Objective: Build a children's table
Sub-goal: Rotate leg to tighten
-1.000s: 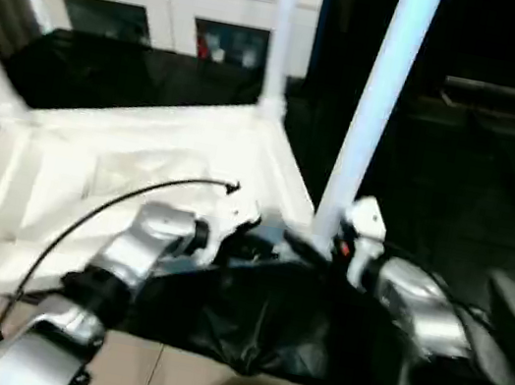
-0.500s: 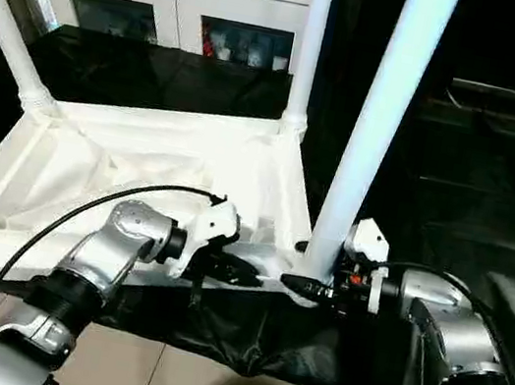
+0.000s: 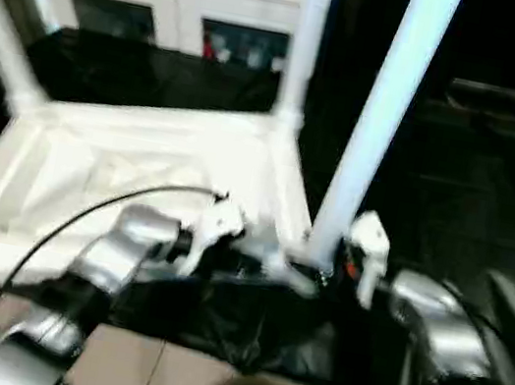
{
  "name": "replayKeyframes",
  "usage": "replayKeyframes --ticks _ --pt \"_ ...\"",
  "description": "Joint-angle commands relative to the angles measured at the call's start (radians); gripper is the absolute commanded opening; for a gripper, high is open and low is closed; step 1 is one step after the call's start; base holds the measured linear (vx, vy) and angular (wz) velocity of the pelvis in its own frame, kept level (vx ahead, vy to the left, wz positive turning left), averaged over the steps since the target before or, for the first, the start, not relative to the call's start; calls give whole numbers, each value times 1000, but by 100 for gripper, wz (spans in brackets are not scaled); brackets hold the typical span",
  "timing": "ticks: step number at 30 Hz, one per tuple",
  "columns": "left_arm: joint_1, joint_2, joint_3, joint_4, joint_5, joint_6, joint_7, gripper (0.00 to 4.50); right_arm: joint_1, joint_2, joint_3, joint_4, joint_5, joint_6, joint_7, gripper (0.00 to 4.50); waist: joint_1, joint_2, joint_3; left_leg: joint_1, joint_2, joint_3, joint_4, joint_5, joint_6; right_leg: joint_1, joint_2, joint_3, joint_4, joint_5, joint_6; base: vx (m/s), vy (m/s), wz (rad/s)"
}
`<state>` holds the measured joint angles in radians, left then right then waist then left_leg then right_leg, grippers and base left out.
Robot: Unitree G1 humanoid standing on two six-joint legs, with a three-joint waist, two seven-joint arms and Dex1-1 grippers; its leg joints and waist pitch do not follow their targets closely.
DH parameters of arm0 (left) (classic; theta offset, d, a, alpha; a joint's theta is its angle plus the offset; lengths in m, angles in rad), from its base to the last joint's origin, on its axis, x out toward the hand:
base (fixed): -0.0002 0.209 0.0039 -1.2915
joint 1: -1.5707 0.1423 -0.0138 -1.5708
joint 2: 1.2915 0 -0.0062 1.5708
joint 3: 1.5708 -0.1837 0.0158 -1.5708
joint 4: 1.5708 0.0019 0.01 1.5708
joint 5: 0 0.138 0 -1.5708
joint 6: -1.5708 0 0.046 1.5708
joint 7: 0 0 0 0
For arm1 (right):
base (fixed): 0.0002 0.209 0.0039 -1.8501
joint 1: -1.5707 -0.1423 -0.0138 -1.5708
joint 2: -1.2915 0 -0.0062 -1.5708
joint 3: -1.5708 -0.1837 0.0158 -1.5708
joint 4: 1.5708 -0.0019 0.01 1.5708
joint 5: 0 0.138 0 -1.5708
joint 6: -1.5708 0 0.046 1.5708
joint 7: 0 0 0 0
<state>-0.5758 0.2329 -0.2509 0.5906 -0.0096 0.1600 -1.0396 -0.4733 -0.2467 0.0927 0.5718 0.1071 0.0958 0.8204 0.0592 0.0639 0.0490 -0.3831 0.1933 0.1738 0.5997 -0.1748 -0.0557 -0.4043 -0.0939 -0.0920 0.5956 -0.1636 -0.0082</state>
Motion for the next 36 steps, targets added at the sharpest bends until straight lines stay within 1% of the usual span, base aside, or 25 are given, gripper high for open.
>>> replayKeyframes --ticks 1,2,3,4,5,6,8,9,12,13,14,15,17,18,22,23,24,26,27,29,30,32,34,35,36 --pt "-60 -52 39 -11 -15 -21 100 0 -9 54 27 81 -38 10 -117 270 -5 -14 -65 17 30 -11 -79 -281 16 48 -56 43 -81 -344 -197 0 0 0" --pt "-60 -52 39 -11 -15 -21 100 0 -9 54 27 81 -38 10 -117 270 -5 -14 -66 18 29 -11 -77 -283 17 48 -57 43 -81 -347 -196 0 0 0" --pt "-69 -66 41 0 -10 -18 129 0 -24 77 10 104 -34 22 -169 270 -7 -16 -66 12 29 -10 -77 -271 27 52 -57 44 -81 -333 -193 0 0 0" --pt "-85 -86 43 18 -2 -13 173 0 -44 108 -1 131 -34 29 -230 270 -7 -11 -69 14 29 -9 -75 -250 34 48 -57 46 -79 -305 -198 0 0 0" --pt "-96 -99 45 30 5 -10 203 0 -57 129 -8 149 -35 33 -270 270 -8 -13 -70 12 28 -10 -75 -235 38 52 -55 44 -77 -283 -202 0 0 0" --pt "-96 -99 45 30 5 -10 203 0 -57 129 -8 149 -35 33 -270 270 -8 -13 -70 13 28 -9 -75 -231 39 50 -54 44 -76 -276 -205 0 0 0" --pt "-120 -134 53 57 8 -5 264 0 -84 169 0 192 -58 14 -334 270 -7 -10 -72 11 30 -9 -73 -215 43 52 -55 44 -71 -241 -215 0 0 0" --pt "-129 -146 54 67 8 -9 280 0 -95 185 0 211 -62 -6 -348 270 -7 -12 -74 13 29 -8 -72 -209 48 52 -54 43 -71 -219 -222 0 0 0" --pt "-142 -164 56 91 11 -27 296 0 -122 212 -17 255 -59 -45 -364 270 -6 -10 -73 13 28 -7 -71 -211 56 53 -55 43 -70 -206 -231 0 0 0" --pt "-142 -165 56 91 11 -27 296 0 -122 212 -17 256 -58 -45 -364 325 -6 -12 -73 11 28 -6 -70 -206 64 55 -56 43 -69 -198 -234 0 0 0" --pt "-132 -157 49 77 4 -33 267 0 -124 212 -37 244 -26 -35 -322 339 -4 -12 -73 11 28 -6 -70 -201 70 56 -56 43 -68 -195 -234 0 0 0" --pt "-132 -157 49 77 4 -33 267 0 -124 212 -37 244 -26 -35 -322 339 -4 -12 -73 11 29 -6 -71 -204 73 56 -56 43 -69 -197 -234 0 0 0" --pt "-105 -133 40 46 -9 -42 201 0 -112 184 -25 212 -26 -55 -258 360 -3 -12 -72 11 29 -7 -71 -219 76 57 -57 43 -70 -215 -231 0 0 0" --pt "-99 -127 38 41 -11 -45 187 0 -110 176 -20 208 -28 -64 -244 360 -4 -15 -72 9 30 -7 -72 -217 77 58 -57 43 -70 -216 -229 0 0 0" --pt "-72 -97 31 7 -27 -46 126 0 -88 139 -4 162 -11 -80 -147 360 -5 -14 -72 9 32 -7 -71 -212 85 57 -56 43 -68 -210 -235 0 0 0" --pt "-63 -82 28 -1 -30 -51 98 0 -79 118 8 148 -8 -89 -96 360 -4 -18 -71 9 32 -6 -71 -213 87 57 -56 43 -69 -215 -236 0 0 0" --pt "-57 -71 26 -7 -33 -55 78 0 -72 103 16 137 -5 -93 -57 360 -2 -17 -72 9 32 -6 -71 -214 88 59 -57 42 -67 -218 -237 0 0 0" --pt "-50 -59 25 -12 -34 -60 57 0 -66 88 24 129 -2 -100 -13 360 -2 -15 -71 9 34 -5 -71 -216 92 56 -56 43 -69 -227 -234 0 0 0" --pt "-44 -49 24 -19 -38 -61 40 0 -57 72 30 109 7 -97 28 360 -4 -25 -70 9 34 -4 -71 -215 94 56 -55 43 -70 -230 -233 0 0 0" --pt "-29 -21 21 -37 -46 -58 -5 0 -33 34 44 57 31 -76 128 360 4 -23 -69 9 36 -4 -70 -211 98 56 -56 44 -67 -240 -231 0 0 0" --pt "-24 -13 22 -43 -49 -57 -17 0 -25 21 50 41 37 -69 158 360 4 -27 -70 8 37 -3 -70 -206 100 56 -55 44 -66 -236 -231 0 0 0" --pt "-15 0 24 -58 -55 -51 -44 0 -11 -3 57 14 42 -57 213 360 7 -26 -69 9 38 -4 -71 -202 101 54 -56 44 -66 -243 -231 0 0 0" --pt "-6 14 22 -75 -62 -41 -73 0 1 -26 65 -9 47 -40 261 360 7 -32 -67 10 38 -3 -71 -204 97 53 -55 45 -67 -251 -231 0 0 0" --pt "-3 18 21 -80 -64 -38 -82 0 5 -33 67 -15 48 -33 276 360 9 -31 -67 9 39 -3 -71 -200 98 53 -58 46 -65 -251 -230 0 0 0" --pt "1 23 21 -86 -68 -34 -91 0 10 -44 72 -24 50 -28 297 360 9 -33 -67 10 38 -3 -71 -200 99 51 -56 45 -68 -258 -229 0 0 0"
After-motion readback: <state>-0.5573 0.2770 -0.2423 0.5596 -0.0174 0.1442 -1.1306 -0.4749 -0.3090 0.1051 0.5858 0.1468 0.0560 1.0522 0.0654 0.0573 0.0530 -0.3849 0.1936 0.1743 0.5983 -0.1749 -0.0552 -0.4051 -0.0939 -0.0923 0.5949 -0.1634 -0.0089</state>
